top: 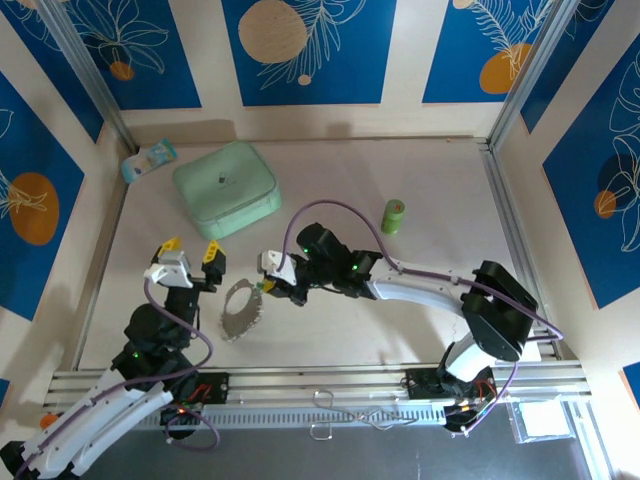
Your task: Put the keys on the keyring
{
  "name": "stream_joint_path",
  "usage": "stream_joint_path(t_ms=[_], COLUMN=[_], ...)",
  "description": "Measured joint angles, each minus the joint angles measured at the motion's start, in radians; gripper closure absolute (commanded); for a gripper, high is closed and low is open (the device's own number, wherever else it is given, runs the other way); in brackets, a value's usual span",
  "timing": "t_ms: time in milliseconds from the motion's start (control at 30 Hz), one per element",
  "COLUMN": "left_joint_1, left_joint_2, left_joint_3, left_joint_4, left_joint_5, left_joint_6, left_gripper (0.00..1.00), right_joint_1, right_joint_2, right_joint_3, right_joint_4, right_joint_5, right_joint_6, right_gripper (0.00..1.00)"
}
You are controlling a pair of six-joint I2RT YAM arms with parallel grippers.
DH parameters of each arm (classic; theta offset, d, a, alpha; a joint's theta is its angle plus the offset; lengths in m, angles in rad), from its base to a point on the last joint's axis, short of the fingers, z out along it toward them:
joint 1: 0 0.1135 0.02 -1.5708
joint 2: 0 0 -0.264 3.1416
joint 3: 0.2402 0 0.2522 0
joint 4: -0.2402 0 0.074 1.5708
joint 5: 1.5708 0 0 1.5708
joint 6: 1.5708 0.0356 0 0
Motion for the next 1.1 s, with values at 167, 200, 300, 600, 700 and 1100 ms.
stream_joint_path(t_ms=[167,200,300,600,700,1100], left_joint_1=[0.000,0.000,0.000,0.019,0.076,0.401], left_joint_2=[0.095,0.113,0.171,0.349,0.413,0.614], left_joint_3=[0.003,0.005,0.006,0.006,0.006,-0.004], left_joint_4=[-0.006,-0.009,-0.021,-0.018,-0.011,0.121], left_joint_5=[-0.010,-0.010,-0.011,-0.011,0.018,0.154], left_joint_6=[-0.006,-0.006,-0.006,0.003,0.003,-0.026], left_gripper=[0.23,0.22,0.20,0.04,0.00,0.00], right_joint_1=[-0.055,-0.060,-0.064,-0.106,-0.191,-0.662], right_joint_2=[0.004,0.004,0.004,-0.060,-0.200,-0.491], right_joint_3=[-0.067,-0.070,-0.087,-0.166,-0.215,-0.435], right_joint_4=[-0.114,-0.138,-0.192,-0.258,-0.221,0.160], right_joint_5=[0.136,0.164,0.256,0.351,0.288,0.258], right_joint_6=[-0.098,-0.119,-0.187,-0.241,-0.163,0.222], right_gripper=[0.98,0.95,0.73,0.57,0.56,0.55])
